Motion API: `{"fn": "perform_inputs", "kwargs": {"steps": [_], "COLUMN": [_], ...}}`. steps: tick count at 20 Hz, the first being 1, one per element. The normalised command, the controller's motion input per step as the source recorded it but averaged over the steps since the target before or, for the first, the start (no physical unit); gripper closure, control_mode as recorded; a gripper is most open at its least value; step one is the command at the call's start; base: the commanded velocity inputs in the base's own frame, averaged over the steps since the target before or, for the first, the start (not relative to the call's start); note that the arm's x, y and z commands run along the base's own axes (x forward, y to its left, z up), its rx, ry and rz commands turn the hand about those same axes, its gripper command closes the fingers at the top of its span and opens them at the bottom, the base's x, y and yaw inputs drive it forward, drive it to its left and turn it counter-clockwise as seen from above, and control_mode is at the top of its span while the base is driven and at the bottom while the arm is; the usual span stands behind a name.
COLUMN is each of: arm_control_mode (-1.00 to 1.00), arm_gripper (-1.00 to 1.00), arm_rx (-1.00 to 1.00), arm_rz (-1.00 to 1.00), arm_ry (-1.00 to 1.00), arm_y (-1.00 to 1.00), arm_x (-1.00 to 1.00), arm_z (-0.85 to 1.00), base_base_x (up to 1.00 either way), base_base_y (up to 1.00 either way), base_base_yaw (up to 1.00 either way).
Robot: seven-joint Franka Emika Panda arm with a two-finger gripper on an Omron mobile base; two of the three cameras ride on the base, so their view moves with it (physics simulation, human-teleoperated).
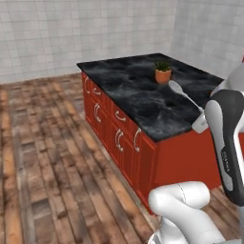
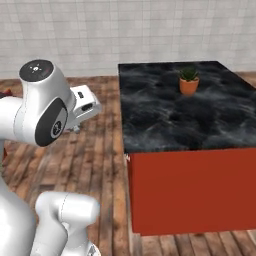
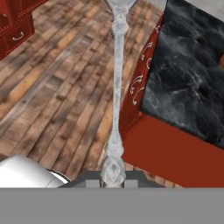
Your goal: Organize the utensils by type. Pick up the wooden spoons from the counter and place them in the open cabinet. Then pick up the metallic utensils from the counter and place them in the open drawer.
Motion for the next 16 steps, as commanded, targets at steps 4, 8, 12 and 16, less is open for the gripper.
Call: {"fn": "perform_inputs", "kwargs": {"steps": [4,8,12,16], "arm_control_mode": [1.00,1.00,1.00,1.00], "arm_gripper": [1.00,1.00,1.00,1.00], "arm_rx": [0.00,0.00,0.00,0.00], "arm_rz": [0.00,0.00,0.00,0.00], "arm_ry": [0.00,0.00,0.00,0.00], "arm_y": [0.00,0.00,0.00,0.00], "arm_x": [0.00,0.00,0.00,0.00], "arm_z": [0.00,0.00,0.00,0.00], "base_base_x": [0.00,0.03,0.14,0.27], "base_base_y": [0.80,0.58,0.45,0.45], "base_base_yaw": [0.21,0.17,0.07,0.07]}}
